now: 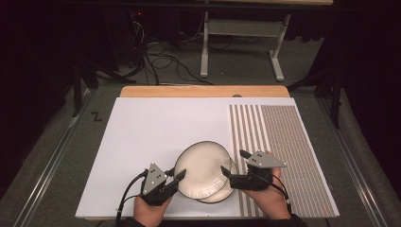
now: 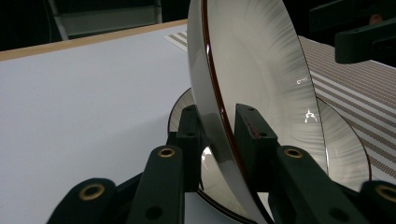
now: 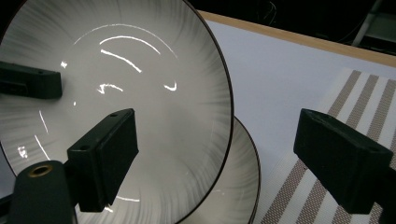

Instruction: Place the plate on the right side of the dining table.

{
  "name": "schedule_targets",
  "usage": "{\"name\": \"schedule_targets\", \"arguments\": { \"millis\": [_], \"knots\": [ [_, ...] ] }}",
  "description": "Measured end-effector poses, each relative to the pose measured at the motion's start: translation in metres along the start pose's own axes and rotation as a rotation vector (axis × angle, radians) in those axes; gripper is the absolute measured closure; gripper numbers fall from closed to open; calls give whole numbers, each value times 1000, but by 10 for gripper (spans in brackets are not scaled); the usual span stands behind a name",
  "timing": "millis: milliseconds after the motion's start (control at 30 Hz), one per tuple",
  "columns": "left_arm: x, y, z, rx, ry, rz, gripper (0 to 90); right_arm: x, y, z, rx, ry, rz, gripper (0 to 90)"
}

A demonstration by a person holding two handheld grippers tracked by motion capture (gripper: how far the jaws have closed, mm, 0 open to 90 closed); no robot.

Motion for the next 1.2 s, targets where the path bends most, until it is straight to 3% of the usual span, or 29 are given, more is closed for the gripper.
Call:
{"name": "schedule_targets", "arguments": {
  "millis": [133,267,467,667,833,1067,1200],
  "knots": [
    [0,-1,0,0,-1,-3,732,-11,-2,3,-11,-2,19,186],
    [0,0,0,-1,0,-3,733,-19,-7,-6,-17,-22,35,220],
    [0,1,0,-9,2,-3,733,-20,-9,-22,-74,-38,61,369],
    [0,1,1,-13,7,-2,734,-25,-13,-24,-118,-53,92,335],
    [0,1,1,-14,7,-5,734,-31,-20,-24,-122,-69,115,282],
    [0,3,2,-20,13,-5,738,-30,-18,-28,-147,-65,103,445],
    [0,3,2,-22,13,-8,739,-29,-13,-32,-180,-64,127,497]
  ]
}}
Point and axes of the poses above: each handheld gripper's, and its own axes: x roughly backward along the jaws, z roughly out of its top, y roughly to its right, the point moved 5 cm from there along -x, roughly forward along the jaws, and after that the axes turned 10 degrees about x, right-handed, at the moved point
